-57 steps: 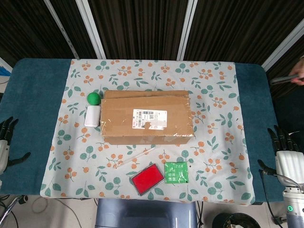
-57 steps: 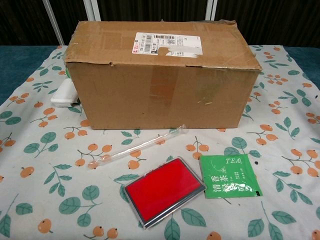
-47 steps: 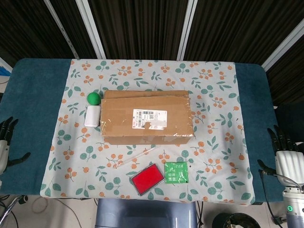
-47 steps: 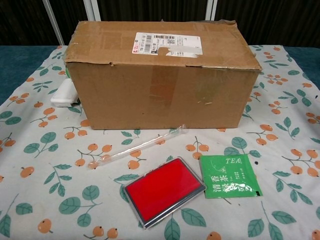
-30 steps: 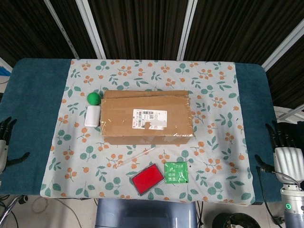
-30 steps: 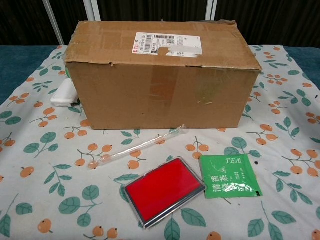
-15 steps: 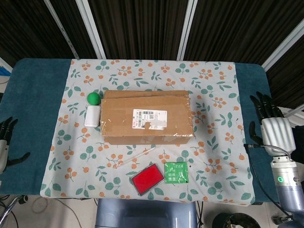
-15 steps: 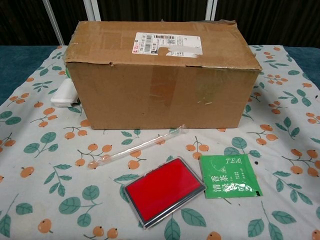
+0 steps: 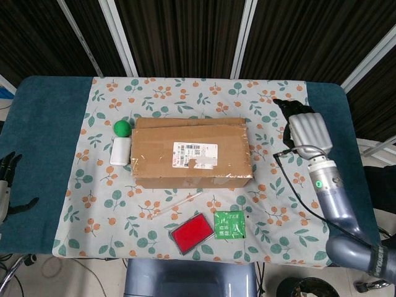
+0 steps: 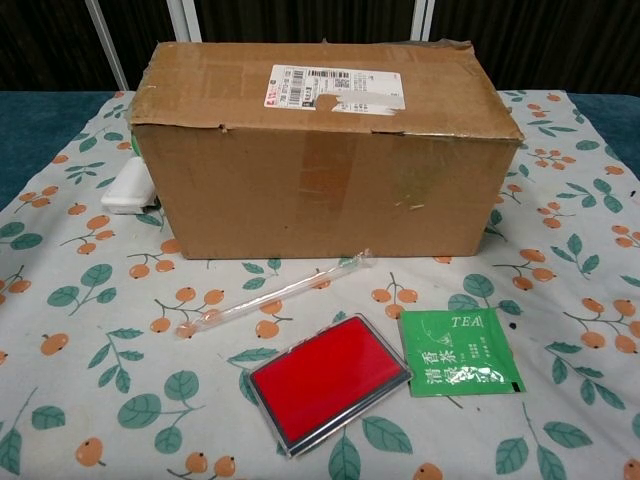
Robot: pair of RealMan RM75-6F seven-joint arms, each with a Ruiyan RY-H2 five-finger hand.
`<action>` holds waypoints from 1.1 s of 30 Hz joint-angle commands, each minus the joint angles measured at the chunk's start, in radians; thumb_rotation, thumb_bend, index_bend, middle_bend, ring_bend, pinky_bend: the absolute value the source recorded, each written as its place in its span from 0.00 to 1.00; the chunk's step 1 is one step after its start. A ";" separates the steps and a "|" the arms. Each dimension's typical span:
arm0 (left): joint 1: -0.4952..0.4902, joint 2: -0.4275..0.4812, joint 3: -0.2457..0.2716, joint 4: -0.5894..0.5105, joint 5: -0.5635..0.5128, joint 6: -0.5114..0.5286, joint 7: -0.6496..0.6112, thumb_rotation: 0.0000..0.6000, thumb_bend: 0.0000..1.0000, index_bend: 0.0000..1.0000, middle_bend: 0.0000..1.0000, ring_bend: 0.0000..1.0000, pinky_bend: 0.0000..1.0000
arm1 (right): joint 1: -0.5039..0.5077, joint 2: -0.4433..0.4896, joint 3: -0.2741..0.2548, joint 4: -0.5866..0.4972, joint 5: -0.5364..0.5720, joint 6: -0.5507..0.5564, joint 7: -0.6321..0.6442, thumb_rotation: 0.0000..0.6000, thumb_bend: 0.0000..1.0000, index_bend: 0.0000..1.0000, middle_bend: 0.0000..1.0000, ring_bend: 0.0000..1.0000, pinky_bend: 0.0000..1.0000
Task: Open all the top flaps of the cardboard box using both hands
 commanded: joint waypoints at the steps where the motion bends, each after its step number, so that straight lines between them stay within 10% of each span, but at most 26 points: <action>1: -0.002 0.001 -0.002 -0.001 -0.004 -0.005 -0.004 1.00 0.11 0.00 0.00 0.00 0.00 | 0.119 -0.073 0.015 0.097 0.124 -0.076 -0.079 1.00 1.00 0.19 0.26 0.23 0.29; 33: -0.014 0.010 -0.018 0.011 -0.042 -0.043 -0.060 1.00 0.11 0.00 0.00 0.00 0.00 | 0.347 -0.291 -0.090 0.305 0.310 -0.098 -0.124 1.00 1.00 0.41 0.51 0.48 0.37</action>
